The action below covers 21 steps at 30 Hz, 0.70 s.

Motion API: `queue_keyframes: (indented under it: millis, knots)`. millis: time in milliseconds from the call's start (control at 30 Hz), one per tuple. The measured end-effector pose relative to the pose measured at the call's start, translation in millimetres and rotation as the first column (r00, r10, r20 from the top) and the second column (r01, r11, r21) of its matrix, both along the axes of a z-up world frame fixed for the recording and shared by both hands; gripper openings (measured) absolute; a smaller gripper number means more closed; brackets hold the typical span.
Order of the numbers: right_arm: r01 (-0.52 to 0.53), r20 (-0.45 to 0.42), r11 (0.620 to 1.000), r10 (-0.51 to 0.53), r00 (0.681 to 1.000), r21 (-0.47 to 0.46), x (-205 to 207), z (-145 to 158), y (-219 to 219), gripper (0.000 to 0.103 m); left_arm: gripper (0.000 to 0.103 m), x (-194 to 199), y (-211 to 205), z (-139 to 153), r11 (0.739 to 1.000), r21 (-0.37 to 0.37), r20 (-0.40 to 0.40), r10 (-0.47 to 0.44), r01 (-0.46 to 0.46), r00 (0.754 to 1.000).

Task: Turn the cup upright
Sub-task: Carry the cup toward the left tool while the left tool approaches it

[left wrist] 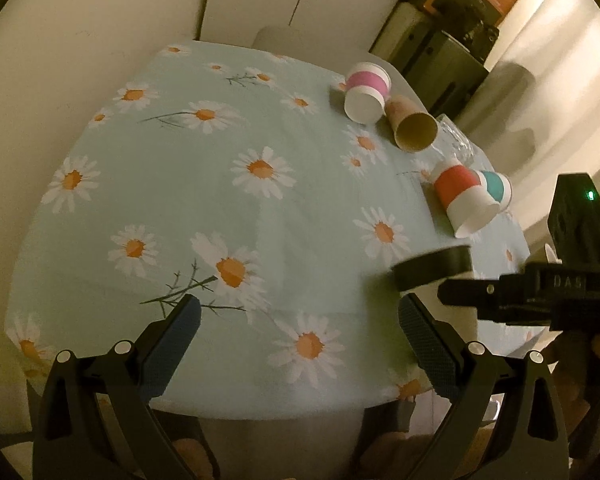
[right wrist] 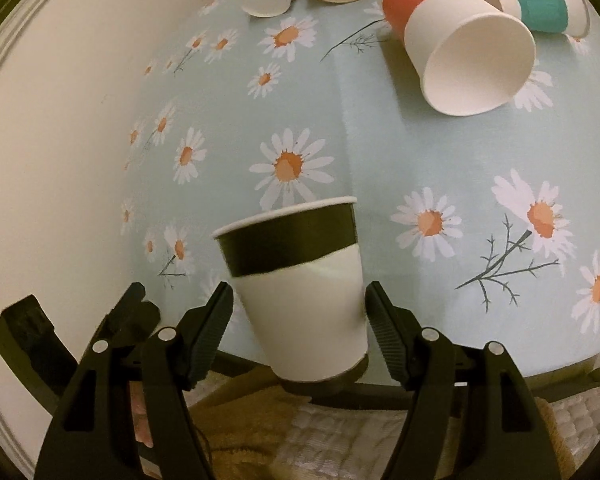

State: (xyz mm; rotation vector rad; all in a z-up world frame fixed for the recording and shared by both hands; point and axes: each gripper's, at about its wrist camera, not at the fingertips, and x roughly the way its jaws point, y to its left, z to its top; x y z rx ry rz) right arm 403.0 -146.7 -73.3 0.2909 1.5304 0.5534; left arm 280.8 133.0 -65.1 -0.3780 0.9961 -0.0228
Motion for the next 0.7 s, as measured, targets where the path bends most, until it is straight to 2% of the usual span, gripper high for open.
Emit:
queue_keyframes:
  millis: [67, 267, 400, 700]
  knots:
    - [-0.005, -0.002, 1.000, 0.005, 1.000, 0.007, 0.2, 0.5, 0.7, 0.074, 0.096, 0.0, -2.3, -1.1, 1.000, -0.006, -0.003, -0.011, 0.011, 1.000]
    - [0.011, 0.017, 1.000, -0.012, 1.000, 0.020, -1.4, 12.0, -14.4, 0.074, 0.096, -2.3, -10.3, -0.8, 0.998, -0.049, -0.007, -0.050, 0.050, 0.999]
    - [0.013, 0.051, 0.999, -0.015, 0.999, 0.029, -5.2, 27.5, -27.2, 0.074, 0.096, -5.2, -19.4, -0.1, 0.997, -0.045, -0.008, -0.070, 0.070, 0.997]
    - [0.017, 0.206, 0.999, -0.024, 0.978, 0.038, -36.4, 68.0, -70.1, 0.074, 0.096, -5.5, -50.0, 10.8, 0.988, -0.067, 0.019, -0.135, 0.136, 0.991]
